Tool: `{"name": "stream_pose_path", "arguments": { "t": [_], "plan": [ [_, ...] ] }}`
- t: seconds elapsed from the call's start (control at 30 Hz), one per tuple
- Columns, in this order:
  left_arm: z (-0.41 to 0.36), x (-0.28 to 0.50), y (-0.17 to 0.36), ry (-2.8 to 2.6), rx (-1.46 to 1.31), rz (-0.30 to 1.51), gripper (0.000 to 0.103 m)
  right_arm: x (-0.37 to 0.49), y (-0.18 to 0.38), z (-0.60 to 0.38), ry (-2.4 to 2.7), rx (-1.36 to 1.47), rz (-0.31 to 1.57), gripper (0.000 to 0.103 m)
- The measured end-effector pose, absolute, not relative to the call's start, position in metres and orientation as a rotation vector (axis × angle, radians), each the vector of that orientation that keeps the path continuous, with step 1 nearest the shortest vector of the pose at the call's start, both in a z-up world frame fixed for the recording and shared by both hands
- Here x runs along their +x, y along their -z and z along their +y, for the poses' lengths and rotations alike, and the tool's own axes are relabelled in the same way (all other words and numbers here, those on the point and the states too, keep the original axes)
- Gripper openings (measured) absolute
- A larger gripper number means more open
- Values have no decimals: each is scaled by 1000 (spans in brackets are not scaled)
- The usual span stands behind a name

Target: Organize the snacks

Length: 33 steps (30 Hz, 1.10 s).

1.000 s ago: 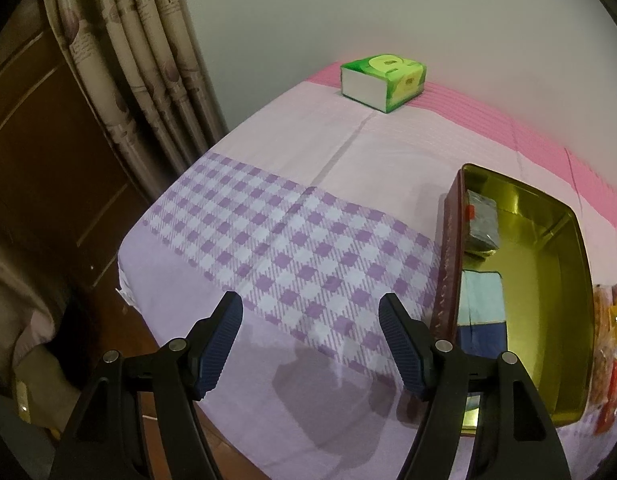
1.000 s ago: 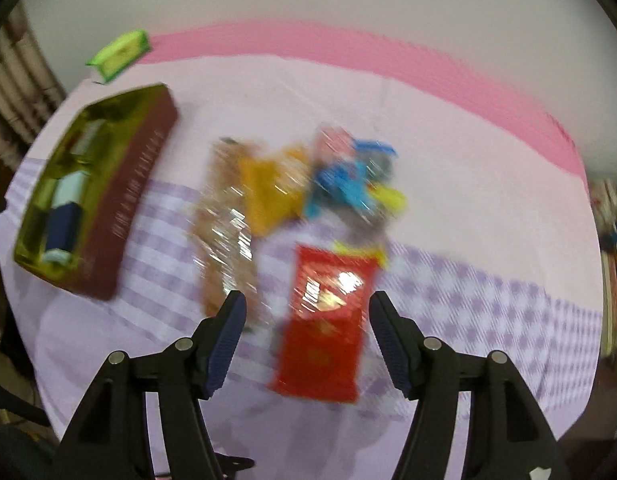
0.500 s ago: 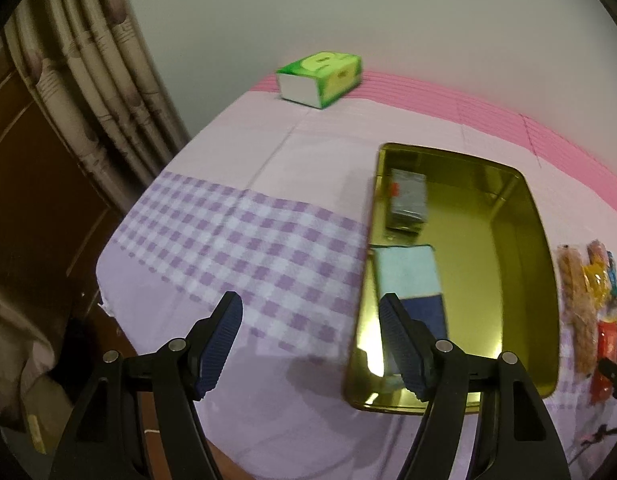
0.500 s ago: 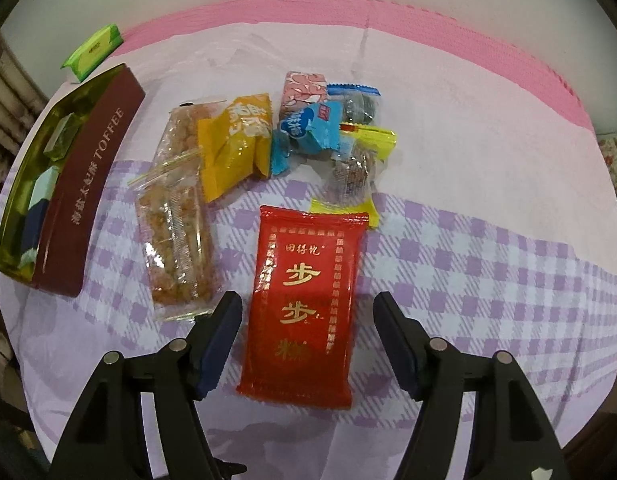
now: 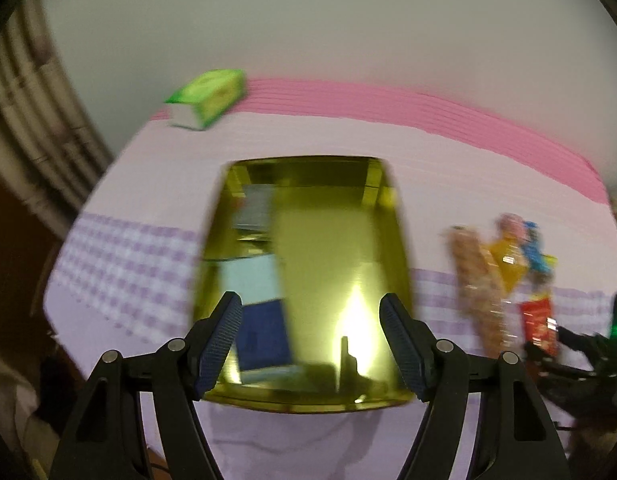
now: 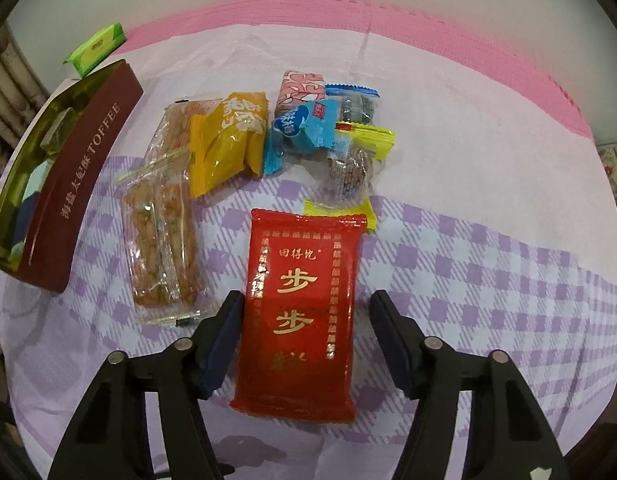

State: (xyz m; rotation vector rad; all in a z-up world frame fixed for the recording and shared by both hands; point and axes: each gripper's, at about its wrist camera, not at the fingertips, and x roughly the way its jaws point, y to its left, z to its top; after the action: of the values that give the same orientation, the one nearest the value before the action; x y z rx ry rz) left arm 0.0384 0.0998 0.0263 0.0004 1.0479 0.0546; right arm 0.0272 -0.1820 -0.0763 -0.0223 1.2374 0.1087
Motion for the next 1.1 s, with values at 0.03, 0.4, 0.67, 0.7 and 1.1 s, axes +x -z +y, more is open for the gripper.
{"name": "stream_pose_path", "arguments": {
  "t": [0.03, 0.4, 0.67, 0.7, 1.1],
  "plan": [
    [88, 41, -26, -21, 1, 1061, 72, 26, 76, -183, -111, -21, 1232, 55],
    [9, 58, -3, 177, -26, 1212, 72, 18, 77, -209, -87, 0, 1204, 44],
    [-24, 72, 22, 183, -86, 1328, 72, 21, 78, -243, -20, 54, 1226, 44],
    [-28, 74, 27, 171, -96, 1345, 72, 22, 78, -246, -16, 60, 1226, 44],
    [-58, 92, 57, 80, -135, 1425, 72, 27, 80, -242, -25, 49, 1232, 48]
  ]
}}
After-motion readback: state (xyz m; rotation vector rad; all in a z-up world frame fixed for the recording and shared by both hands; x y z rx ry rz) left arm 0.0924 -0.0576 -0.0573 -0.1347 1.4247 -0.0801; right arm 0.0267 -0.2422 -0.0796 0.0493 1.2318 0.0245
